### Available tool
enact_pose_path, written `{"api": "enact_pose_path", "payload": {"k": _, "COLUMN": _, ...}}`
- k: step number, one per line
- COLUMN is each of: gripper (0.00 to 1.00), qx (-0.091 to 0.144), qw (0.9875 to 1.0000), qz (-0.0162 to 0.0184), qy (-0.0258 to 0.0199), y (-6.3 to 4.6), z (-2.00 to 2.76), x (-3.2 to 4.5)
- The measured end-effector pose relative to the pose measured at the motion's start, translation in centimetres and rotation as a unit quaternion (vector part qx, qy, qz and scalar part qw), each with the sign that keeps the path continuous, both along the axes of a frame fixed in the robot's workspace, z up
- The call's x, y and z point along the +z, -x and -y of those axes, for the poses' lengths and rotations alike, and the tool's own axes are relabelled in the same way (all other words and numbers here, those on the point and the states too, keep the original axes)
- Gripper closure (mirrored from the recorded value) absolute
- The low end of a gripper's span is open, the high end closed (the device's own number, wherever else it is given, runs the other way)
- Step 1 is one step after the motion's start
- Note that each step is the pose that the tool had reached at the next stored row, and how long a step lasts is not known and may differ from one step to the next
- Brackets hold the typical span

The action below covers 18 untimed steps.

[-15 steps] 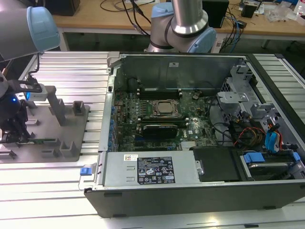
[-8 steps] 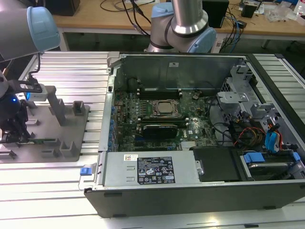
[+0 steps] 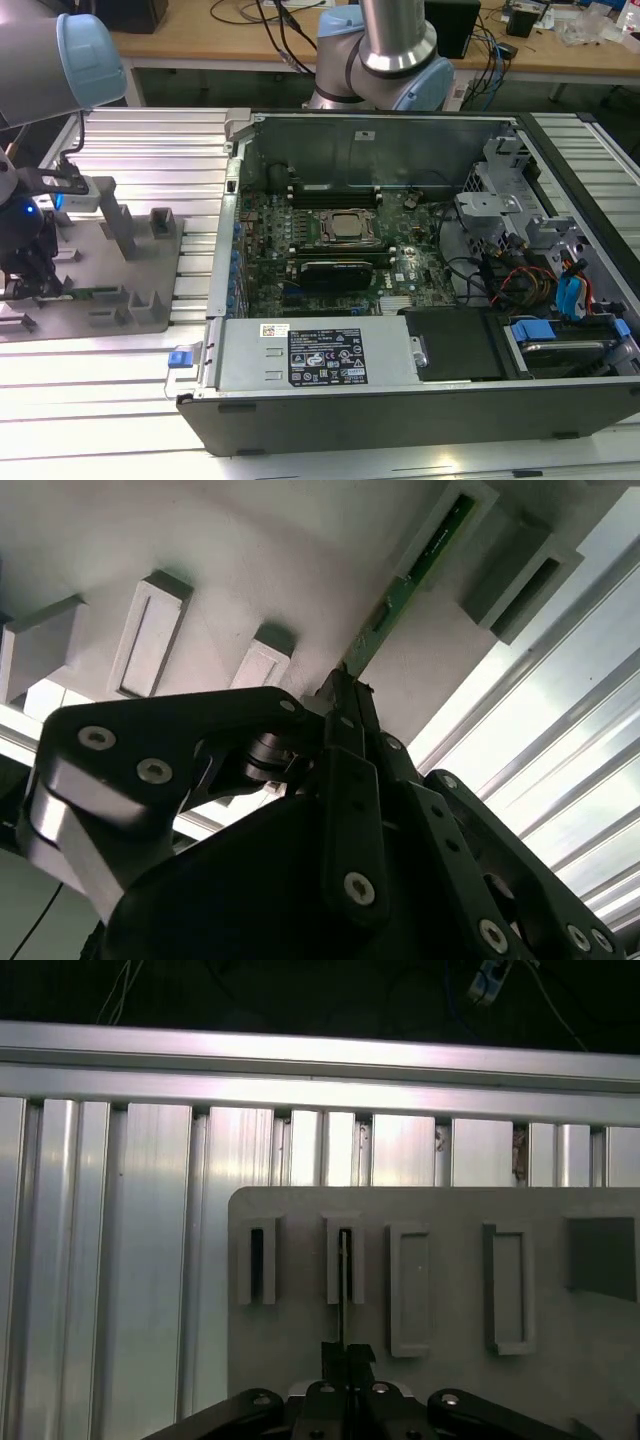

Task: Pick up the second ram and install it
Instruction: 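Pick up the second ram and move it above second insertion slot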

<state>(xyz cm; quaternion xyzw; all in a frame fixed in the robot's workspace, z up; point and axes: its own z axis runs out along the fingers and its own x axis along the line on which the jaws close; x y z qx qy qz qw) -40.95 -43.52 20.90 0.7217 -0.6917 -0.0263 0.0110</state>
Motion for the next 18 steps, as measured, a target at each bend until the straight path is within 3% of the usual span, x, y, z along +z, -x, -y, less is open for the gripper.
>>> {"api": "enact_pose_path", "payload": {"k": 3, "gripper": 0.91, "qx": -0.001, "qw": 1.0000, "qz": 0.0000, "qy": 0.0000, "y": 0.00, "z": 0.00, "x": 0.00}}
{"api": "enact_pose_path", "payload": {"k": 6, "gripper": 0.91, "qx": -0.021, "qw": 0.9998, "qz": 0.0000, "qy": 0.0001, "y": 0.00, "z": 0.00, "x": -0.01}}
{"api": "enact_pose_path", "payload": {"k": 18, "gripper": 0.91, "qx": -0.022, "qw": 0.9997, "qz": 0.0001, "qy": 0.0000, "y": 0.00, "z": 0.00, "x": 0.25}}
